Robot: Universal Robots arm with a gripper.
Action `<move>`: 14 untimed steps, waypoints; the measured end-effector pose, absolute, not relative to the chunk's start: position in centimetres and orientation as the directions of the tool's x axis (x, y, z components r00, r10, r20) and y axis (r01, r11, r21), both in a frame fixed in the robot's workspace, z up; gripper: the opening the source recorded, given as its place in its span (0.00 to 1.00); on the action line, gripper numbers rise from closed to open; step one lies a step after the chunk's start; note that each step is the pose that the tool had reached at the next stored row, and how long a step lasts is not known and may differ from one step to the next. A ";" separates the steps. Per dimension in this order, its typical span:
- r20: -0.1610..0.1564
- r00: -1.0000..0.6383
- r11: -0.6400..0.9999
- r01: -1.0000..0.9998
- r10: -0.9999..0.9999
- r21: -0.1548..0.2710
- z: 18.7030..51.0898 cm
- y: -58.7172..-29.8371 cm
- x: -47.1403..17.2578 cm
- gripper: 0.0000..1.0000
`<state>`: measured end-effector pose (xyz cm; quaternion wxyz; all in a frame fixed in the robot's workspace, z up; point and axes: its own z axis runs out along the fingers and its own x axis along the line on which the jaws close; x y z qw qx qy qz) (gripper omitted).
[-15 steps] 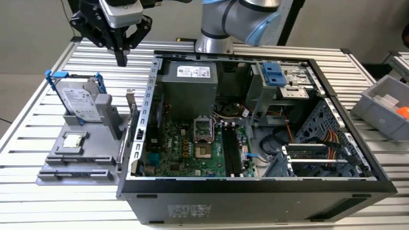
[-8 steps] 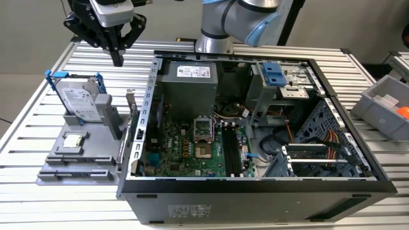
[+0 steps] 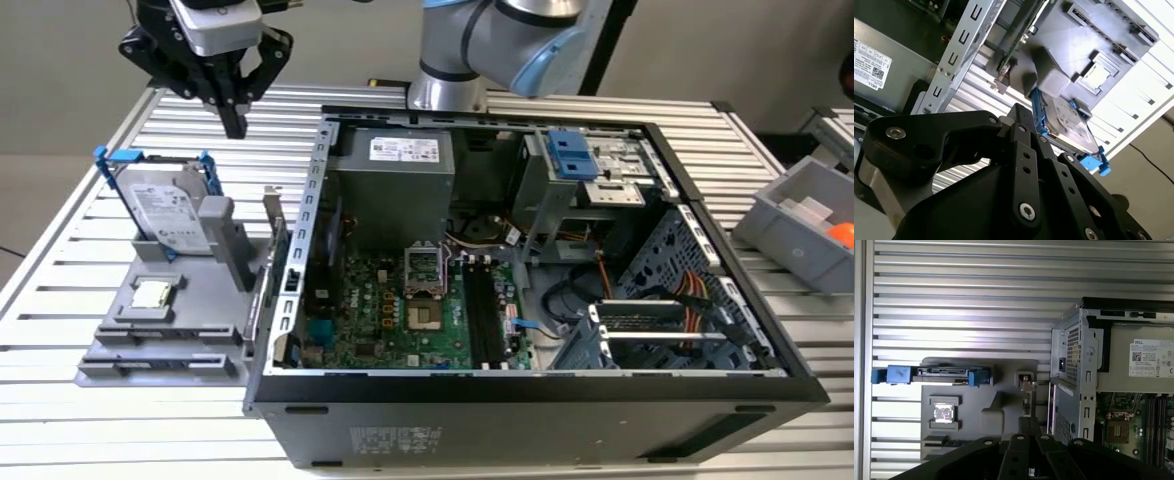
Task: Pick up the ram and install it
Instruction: 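Reach for the ram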
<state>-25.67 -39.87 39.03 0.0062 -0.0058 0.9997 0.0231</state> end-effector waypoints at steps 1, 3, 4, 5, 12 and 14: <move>-0.013 -1.000 0.999 -0.012 -0.011 0.046 39.0 -39.9 -25.8 0.00; -0.013 -1.000 0.999 -0.012 -0.011 0.046 39.0 -39.9 -26.1 0.00; -0.013 -1.000 0.999 -0.012 -0.011 0.046 39.0 -39.9 -26.3 0.00; -0.013 -1.000 0.999 -0.012 -0.011 0.046 39.0 -39.9 -26.4 0.00; -0.013 -1.000 0.999 -0.012 -0.011 0.046 39.0 -39.9 -27.1 0.00; -0.012 -1.000 0.999 -0.012 -0.011 0.046 39.0 -39.9 -27.3 0.00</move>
